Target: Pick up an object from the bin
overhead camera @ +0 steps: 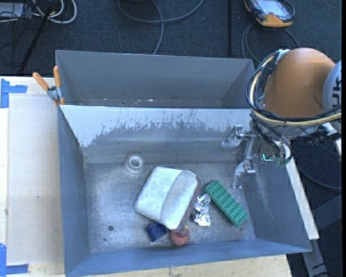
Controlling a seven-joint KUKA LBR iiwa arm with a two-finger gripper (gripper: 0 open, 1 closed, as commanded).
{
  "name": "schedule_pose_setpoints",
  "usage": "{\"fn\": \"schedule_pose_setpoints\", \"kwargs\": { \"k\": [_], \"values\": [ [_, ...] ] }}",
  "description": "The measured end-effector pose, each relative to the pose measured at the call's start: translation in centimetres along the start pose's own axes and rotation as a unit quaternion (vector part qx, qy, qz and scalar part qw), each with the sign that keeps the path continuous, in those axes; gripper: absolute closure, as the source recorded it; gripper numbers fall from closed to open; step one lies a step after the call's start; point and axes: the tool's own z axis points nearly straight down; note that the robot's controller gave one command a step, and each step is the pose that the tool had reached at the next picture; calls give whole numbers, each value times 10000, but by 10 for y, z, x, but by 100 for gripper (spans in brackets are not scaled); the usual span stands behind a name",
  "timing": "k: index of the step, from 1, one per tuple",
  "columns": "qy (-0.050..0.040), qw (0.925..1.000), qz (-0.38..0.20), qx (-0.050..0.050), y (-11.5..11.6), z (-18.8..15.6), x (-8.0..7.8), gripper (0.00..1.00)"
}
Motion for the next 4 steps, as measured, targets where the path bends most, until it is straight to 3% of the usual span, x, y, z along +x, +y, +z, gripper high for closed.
{"fn": "schedule_pose_setpoints", "kwargs": {
  "k": [1,2,3,4],
  "values": [
    [-101,9993,-373,9,13,139,60,0],
    [-121,9991,-402,12,14,135,58,100],
    [-81,9995,-318,12,9,20,52,100],
    [-55,8967,-4426,26,30,-32,60,100]
  ]
}}
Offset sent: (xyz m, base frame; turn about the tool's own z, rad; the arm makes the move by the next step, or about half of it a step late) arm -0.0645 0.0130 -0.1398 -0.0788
